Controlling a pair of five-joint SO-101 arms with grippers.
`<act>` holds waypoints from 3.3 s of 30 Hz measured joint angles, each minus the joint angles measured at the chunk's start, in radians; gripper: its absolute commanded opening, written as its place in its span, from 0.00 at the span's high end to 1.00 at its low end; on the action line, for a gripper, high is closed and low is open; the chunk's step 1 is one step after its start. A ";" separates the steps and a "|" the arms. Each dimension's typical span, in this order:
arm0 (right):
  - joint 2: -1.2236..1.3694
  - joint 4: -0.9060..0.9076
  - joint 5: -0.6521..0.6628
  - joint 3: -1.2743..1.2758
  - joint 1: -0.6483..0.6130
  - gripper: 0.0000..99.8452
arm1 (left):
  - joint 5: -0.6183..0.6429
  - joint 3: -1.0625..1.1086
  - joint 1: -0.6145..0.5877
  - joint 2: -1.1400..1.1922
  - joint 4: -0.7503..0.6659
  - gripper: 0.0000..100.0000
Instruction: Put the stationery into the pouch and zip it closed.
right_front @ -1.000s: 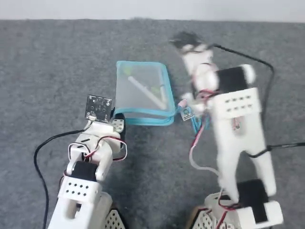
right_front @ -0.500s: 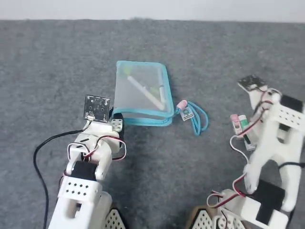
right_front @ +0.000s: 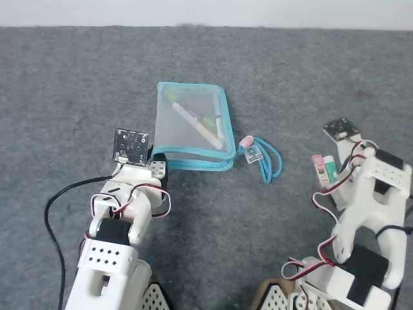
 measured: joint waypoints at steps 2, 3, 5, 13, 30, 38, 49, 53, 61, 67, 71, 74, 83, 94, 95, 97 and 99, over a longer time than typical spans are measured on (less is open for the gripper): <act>0.000 -0.040 0.000 0.031 0.000 0.82 | 0.000 0.000 0.000 0.000 0.000 0.99; 0.000 -0.060 0.000 0.044 0.000 0.82 | 0.000 0.000 0.000 0.000 0.000 0.99; 0.000 -0.098 0.000 0.058 0.000 0.82 | 0.000 0.000 0.000 0.000 0.000 0.99; 0.000 -0.210 0.000 0.083 0.000 0.82 | 0.000 0.000 0.000 0.000 0.000 0.99; 0.150 -0.313 -0.014 0.046 0.035 0.99 | 0.000 0.000 0.000 0.000 0.000 0.99; -0.140 0.063 -0.078 -0.026 0.005 0.99 | 0.000 0.000 0.000 0.000 0.000 0.99; -0.723 0.489 -0.215 -0.051 -0.698 0.99 | 0.000 0.000 0.000 0.000 0.000 0.99; -0.724 0.505 -0.315 -0.051 -0.965 0.99 | 0.000 0.000 0.000 0.000 0.000 0.99; -0.376 0.499 -0.419 -0.279 -1.056 0.99 | -0.038 0.000 0.087 0.000 0.000 0.99; -0.068 0.499 -0.465 -0.473 -1.057 0.99 | -0.048 0.000 0.130 0.000 0.000 0.99; 0.115 0.532 -0.508 -0.609 -1.034 0.99 | -0.048 0.000 0.169 0.000 0.000 0.99; 0.226 0.589 -0.552 -0.727 -1.008 0.99 | -0.048 0.000 0.192 0.000 0.000 0.99; 0.416 0.672 -0.683 -1.056 -0.979 0.84 | -0.041 -0.002 0.207 0.000 0.000 0.99; 0.416 0.672 -0.684 -1.073 -0.990 0.75 | -0.044 -0.002 0.212 0.000 -0.008 0.99; 0.416 0.672 -0.684 -1.073 -0.990 0.75 | -0.044 -0.002 0.212 0.000 -0.008 0.99; 0.416 0.672 -0.684 -1.073 -0.990 0.75 | -0.044 -0.002 0.212 0.000 -0.006 0.99; 0.390 0.672 -0.684 -1.073 -0.990 0.76 | -0.044 -0.002 0.212 0.000 -0.008 0.99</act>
